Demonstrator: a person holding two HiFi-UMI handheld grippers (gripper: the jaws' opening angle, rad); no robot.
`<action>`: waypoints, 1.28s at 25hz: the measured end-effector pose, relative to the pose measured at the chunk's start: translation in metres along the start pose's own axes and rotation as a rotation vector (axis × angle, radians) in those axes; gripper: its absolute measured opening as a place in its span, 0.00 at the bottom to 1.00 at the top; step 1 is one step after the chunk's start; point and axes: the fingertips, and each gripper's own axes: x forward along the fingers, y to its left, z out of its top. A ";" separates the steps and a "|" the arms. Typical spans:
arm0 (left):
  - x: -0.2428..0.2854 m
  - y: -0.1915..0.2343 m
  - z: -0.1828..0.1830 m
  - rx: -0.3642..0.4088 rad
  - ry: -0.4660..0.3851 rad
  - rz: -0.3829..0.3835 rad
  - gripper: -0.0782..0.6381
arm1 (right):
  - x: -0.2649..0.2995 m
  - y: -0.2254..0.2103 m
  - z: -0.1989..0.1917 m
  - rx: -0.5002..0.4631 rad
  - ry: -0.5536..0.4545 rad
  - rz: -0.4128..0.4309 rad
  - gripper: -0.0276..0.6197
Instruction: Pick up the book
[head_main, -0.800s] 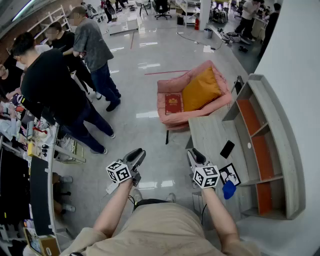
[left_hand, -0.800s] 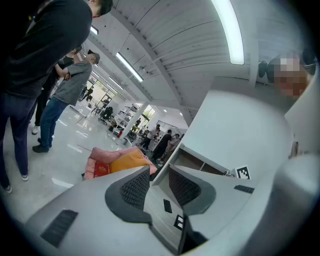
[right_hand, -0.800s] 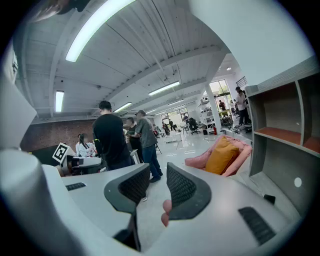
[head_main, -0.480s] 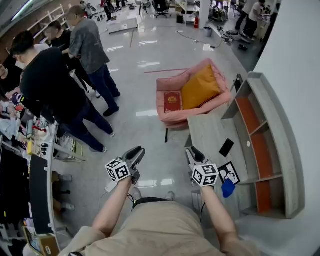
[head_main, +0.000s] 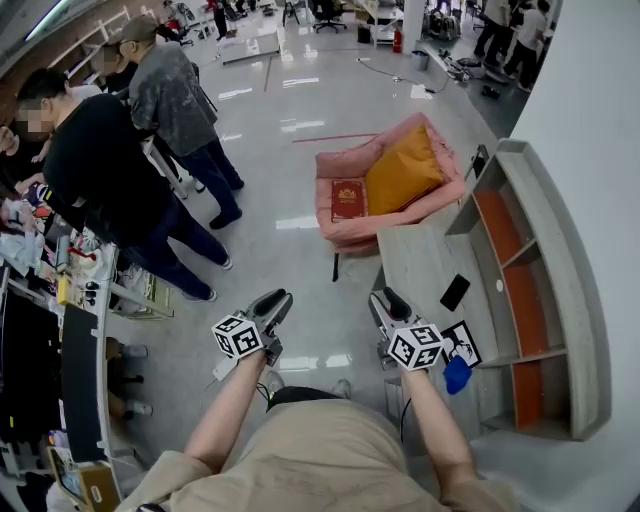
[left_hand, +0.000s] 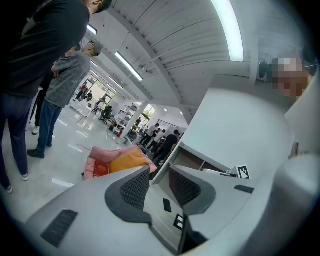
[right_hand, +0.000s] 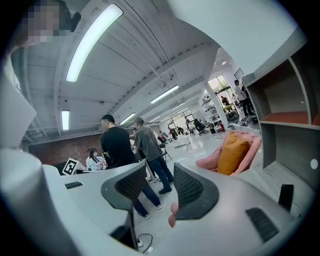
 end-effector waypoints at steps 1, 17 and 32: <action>-0.001 -0.001 0.000 0.000 0.000 0.002 0.26 | -0.001 -0.001 0.000 0.002 -0.002 -0.002 0.29; -0.016 0.029 -0.010 -0.056 0.006 0.083 0.26 | 0.016 -0.029 -0.002 0.057 -0.002 -0.019 0.29; 0.059 0.089 0.035 -0.083 0.023 0.017 0.26 | 0.084 -0.062 0.025 0.059 0.008 -0.080 0.29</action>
